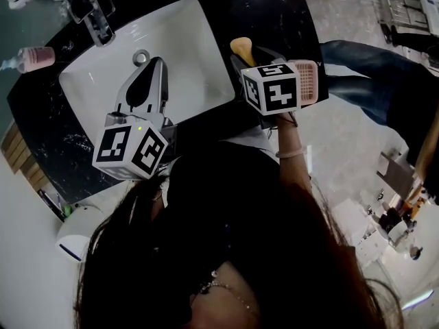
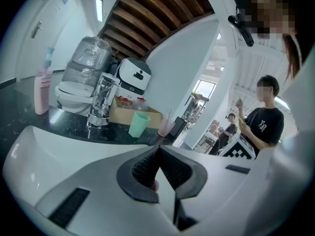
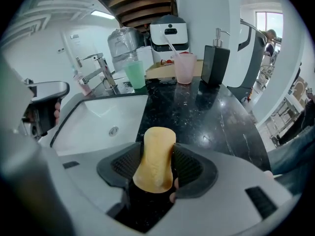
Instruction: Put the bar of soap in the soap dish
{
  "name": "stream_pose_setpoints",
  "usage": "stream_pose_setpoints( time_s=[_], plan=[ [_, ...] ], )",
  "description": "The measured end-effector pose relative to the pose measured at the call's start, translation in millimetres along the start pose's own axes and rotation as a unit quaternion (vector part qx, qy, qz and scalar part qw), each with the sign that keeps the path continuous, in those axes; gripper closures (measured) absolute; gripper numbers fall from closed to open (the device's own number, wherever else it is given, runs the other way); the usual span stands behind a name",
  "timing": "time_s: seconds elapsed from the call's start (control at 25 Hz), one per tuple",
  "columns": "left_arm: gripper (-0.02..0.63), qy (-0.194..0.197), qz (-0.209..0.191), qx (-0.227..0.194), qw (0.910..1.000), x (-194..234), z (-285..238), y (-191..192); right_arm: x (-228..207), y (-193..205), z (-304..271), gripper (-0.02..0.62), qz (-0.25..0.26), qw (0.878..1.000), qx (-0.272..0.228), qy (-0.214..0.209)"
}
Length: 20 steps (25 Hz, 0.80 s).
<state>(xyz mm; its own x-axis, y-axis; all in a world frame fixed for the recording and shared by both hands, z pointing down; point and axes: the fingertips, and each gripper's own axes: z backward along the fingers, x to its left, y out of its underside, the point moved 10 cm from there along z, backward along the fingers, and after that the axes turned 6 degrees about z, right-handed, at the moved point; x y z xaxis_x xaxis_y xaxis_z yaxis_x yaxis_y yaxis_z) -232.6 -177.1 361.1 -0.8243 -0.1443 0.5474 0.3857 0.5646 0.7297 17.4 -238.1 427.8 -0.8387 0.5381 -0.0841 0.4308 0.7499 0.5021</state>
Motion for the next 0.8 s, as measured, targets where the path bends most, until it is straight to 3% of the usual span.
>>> stream_pose_setpoints(
  time_s=[0.44, 0.8],
  plan=[
    [0.611, 0.002, 0.019, 0.005, 0.9998, 5.2, -2.0, 4.5, 0.0, -6.8, -15.9, 0.405, -0.008, 0.998, 0.063, 0.014],
    [0.611, -0.003, 0.029, -0.004, 0.9996, 8.6, 3.4, 5.5, 0.4, -8.9, -16.2, 0.403, -0.007, 0.997, 0.071, 0.02]
  ],
)
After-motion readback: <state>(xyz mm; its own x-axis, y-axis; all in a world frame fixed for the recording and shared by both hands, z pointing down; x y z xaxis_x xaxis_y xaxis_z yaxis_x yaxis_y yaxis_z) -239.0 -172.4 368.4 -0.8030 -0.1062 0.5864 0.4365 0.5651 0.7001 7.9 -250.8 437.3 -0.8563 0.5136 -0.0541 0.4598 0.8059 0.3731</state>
